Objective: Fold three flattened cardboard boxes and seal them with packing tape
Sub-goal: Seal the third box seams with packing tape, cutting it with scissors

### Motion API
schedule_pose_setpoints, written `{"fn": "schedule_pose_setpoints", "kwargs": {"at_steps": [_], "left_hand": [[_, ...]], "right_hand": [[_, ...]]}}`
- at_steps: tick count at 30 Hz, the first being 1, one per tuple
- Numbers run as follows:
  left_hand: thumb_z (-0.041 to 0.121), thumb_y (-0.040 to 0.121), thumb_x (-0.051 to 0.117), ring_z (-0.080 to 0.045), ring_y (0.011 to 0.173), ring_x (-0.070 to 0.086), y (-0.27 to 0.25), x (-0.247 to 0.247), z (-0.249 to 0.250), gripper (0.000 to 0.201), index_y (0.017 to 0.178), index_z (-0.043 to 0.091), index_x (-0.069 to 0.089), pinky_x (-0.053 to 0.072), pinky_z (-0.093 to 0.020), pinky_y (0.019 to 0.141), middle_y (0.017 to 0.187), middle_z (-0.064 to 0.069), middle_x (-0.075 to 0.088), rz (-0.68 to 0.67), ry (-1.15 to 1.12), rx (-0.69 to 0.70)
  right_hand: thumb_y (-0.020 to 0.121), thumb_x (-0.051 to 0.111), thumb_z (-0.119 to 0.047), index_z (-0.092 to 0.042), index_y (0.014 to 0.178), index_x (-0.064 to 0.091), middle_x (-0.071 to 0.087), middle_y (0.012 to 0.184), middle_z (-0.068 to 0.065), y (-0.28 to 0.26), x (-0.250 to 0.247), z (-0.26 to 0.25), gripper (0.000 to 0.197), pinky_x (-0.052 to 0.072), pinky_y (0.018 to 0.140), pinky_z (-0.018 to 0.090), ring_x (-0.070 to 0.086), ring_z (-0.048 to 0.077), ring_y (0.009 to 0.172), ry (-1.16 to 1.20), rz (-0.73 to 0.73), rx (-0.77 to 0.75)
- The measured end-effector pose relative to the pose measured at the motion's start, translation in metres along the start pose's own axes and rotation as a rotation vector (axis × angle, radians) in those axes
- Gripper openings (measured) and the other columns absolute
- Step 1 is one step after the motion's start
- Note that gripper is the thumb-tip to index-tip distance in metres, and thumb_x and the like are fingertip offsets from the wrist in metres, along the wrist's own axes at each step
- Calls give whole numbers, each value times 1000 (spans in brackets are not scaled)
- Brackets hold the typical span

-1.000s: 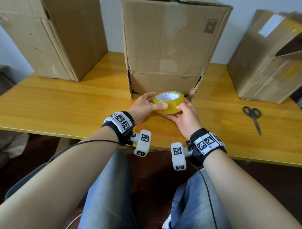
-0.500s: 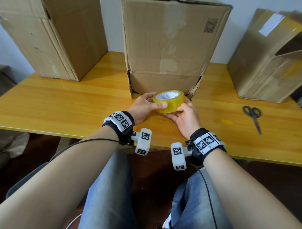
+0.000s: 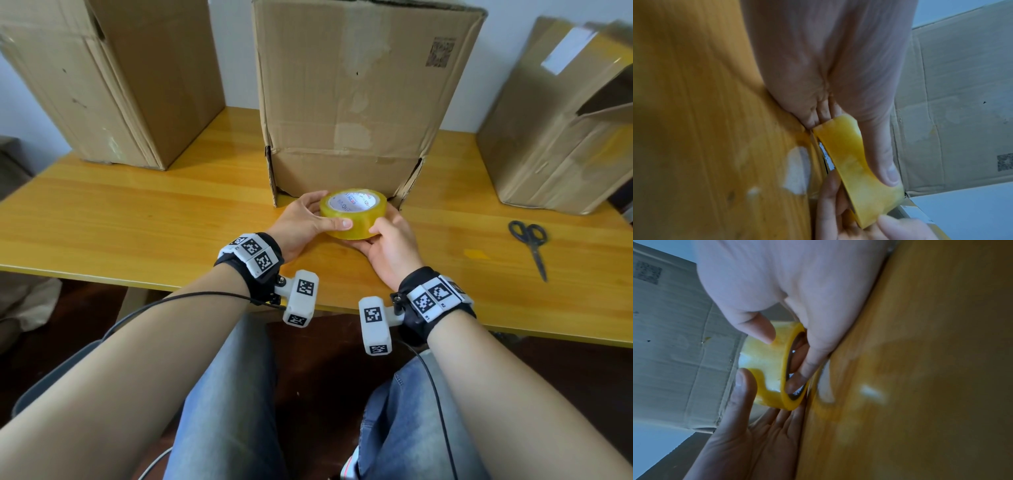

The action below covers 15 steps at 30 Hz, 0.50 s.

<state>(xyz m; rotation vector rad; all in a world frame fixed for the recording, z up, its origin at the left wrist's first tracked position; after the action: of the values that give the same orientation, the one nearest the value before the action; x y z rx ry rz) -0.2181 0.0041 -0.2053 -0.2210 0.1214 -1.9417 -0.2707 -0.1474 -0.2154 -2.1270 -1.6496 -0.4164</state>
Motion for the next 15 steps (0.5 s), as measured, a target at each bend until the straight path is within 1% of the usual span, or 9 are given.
{"fn": "schedule_pose_setpoints", "kwargs": {"at_steps": [2, 4, 5, 7, 9, 10, 12, 15], "left_hand": [[22, 53, 89, -16, 114, 64, 0, 0, 0, 103, 144, 11, 42, 53, -32, 98, 130, -5, 63, 8, 1, -4], [21, 59, 89, -18, 114, 65, 1, 0, -1, 97, 144, 9, 44, 54, -33, 98, 129, -8, 64, 17, -10, -20], [17, 65, 88, -19, 114, 65, 1, -1, -2, 91, 144, 9, 43, 54, -33, 97, 128, -8, 64, 18, -17, -29], [11, 73, 85, -18, 114, 65, 3, -1, -3, 83, 144, 9, 42, 54, -31, 96, 129, -9, 64, 16, -20, -37], [11, 71, 86, -18, 115, 64, 4, -2, -4, 86, 145, 9, 42, 53, -32, 98, 130, -9, 63, 23, -20, -34], [13, 69, 87, -18, 116, 64, 4, -2, -4, 89, 145, 9, 42, 53, -33, 100, 131, -9, 63, 25, -21, -31], [15, 64, 88, -19, 116, 64, 4, 0, -4, 94, 145, 9, 42, 52, -34, 101, 131, -9, 63, 22, -28, -26], [12, 66, 88, -18, 115, 65, 4, -1, -4, 90, 144, 9, 42, 52, -34, 101, 130, -8, 63, 29, -24, -14]], "right_hand": [[74, 25, 23, -5, 143, 43, 58, 130, 28, -1, 1, 0, 77, 59, 81, 52, 61, 43, 117, 0, 12, -5], [73, 22, 27, -6, 146, 39, 56, 130, 27, -1, 1, 0, 82, 61, 76, 47, 62, 41, 114, -6, 21, -11], [76, 24, 25, -6, 147, 38, 57, 130, 28, -1, 1, 0, 79, 60, 75, 45, 63, 41, 113, 6, 16, -10], [86, 33, 15, -6, 145, 42, 60, 128, 28, -2, 0, 0, 64, 59, 76, 45, 66, 40, 111, 52, -10, 2], [95, 41, 2, -6, 141, 49, 64, 126, 25, -4, 1, -1, 48, 59, 78, 45, 68, 36, 109, 84, -28, 16], [96, 42, 0, -6, 139, 51, 65, 126, 25, -4, 1, -1, 44, 59, 79, 46, 68, 36, 109, 85, -28, 19], [95, 42, 2, -5, 137, 52, 65, 126, 25, -3, 1, -1, 44, 59, 80, 47, 67, 37, 111, 67, -22, 12], [90, 36, 8, -3, 137, 51, 64, 125, 27, -2, 1, 0, 51, 59, 79, 48, 65, 40, 113, 45, -6, 7]]}}
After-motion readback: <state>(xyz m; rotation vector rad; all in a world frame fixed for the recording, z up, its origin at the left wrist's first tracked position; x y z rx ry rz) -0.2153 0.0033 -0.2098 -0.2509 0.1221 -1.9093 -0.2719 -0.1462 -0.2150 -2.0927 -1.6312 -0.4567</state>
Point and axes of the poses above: each hand's wrist, its own y-axis towards the middle knuckle, its own x-axis out of the palm, z = x × y, the point moved 4 cm from there along y, towards the middle knuckle
